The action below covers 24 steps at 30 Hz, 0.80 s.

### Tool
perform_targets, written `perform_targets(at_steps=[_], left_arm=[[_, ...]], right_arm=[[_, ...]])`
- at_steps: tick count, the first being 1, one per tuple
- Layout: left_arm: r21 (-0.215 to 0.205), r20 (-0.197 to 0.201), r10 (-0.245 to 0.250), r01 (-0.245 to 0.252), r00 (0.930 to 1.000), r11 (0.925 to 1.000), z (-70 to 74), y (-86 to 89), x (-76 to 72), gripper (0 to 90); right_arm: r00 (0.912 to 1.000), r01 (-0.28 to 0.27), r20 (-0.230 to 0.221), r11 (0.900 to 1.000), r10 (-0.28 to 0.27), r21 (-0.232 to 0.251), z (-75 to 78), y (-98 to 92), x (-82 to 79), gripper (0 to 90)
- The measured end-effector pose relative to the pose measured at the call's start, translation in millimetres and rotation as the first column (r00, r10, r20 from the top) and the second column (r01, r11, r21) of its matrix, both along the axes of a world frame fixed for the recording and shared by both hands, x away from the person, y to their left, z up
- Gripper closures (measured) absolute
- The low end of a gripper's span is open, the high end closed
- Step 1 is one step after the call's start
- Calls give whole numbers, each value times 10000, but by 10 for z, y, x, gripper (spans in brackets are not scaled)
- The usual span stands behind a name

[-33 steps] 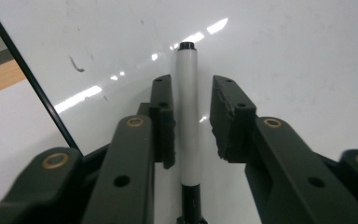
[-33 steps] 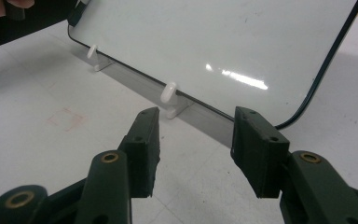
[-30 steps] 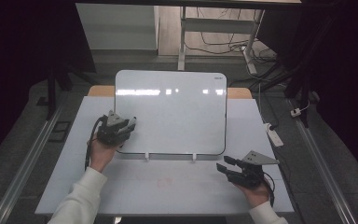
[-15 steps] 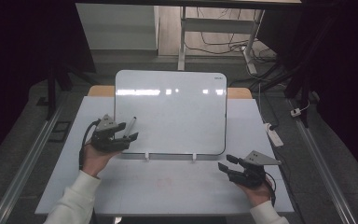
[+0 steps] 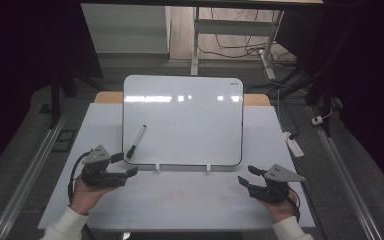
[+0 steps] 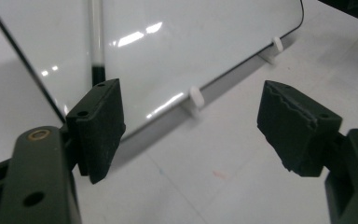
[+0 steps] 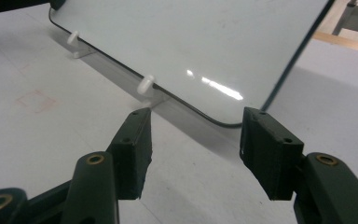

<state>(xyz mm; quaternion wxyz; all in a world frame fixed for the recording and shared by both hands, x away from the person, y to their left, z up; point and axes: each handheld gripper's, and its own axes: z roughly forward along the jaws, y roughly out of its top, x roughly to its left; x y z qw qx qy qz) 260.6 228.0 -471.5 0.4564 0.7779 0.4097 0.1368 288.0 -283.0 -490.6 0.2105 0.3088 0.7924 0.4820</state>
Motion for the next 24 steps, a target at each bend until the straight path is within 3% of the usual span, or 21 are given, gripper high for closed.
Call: perform_targets(at_steps=[5,11,13,16,24], left_arm=[[-79,-120,125,-126,9998,9999,-155,130,-184,219],[125,-220,95,-92,9997,9999,-334,192,-334,217],[149,-318,145,-141,9994,9998,-390,202,-355,218],[601,-250,188,-173,9995,9980,-407,184,-357,218],[670,-208,210,-196,9996,9976,-413,151,-295,221]], right_arm=[[9998,88,187,9997,-84,-242,-32,-76,-18,418],[9995,146,294,9978,-127,-651,-95,-139,-23,401],[9996,120,275,9972,-100,-735,-116,-146,-22,399],[9998,89,203,9970,-74,-766,-137,-134,-21,398],[9996,-11,289,9960,37,-893,-153,-112,-15,398]])
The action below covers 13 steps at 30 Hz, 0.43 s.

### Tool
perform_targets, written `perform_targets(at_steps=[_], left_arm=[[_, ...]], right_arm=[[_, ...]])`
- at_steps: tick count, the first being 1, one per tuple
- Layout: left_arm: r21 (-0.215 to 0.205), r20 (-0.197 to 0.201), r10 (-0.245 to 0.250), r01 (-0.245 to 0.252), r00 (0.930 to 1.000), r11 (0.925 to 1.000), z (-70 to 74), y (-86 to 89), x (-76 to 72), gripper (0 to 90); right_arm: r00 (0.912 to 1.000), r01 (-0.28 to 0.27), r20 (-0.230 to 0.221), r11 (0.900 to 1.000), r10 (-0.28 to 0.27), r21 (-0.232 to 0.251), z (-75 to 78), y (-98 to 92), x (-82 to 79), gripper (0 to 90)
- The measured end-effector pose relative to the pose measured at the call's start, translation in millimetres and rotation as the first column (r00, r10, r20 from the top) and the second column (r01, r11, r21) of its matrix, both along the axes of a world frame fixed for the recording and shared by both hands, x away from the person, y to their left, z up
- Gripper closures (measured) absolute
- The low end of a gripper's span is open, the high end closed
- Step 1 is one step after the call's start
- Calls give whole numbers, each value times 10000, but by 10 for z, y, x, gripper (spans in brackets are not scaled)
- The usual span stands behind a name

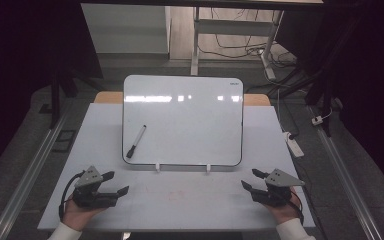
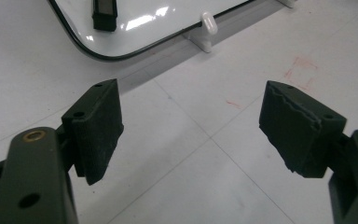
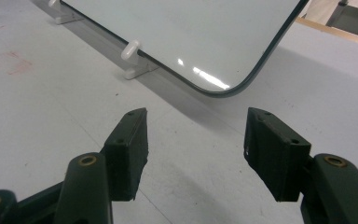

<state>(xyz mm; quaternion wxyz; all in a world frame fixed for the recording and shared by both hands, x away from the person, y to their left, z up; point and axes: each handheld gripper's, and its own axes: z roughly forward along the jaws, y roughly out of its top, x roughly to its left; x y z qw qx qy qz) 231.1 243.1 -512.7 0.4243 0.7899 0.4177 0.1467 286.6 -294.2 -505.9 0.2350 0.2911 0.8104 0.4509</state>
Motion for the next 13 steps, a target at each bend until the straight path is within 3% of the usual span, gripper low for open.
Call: perform_targets(at_steps=[13], left_arm=[[44,71,14,-14,10000,10000,5,-6,-2,225]], right_arm=[[10000,2,96,10000,-2,-57,13,18,-12,397]])
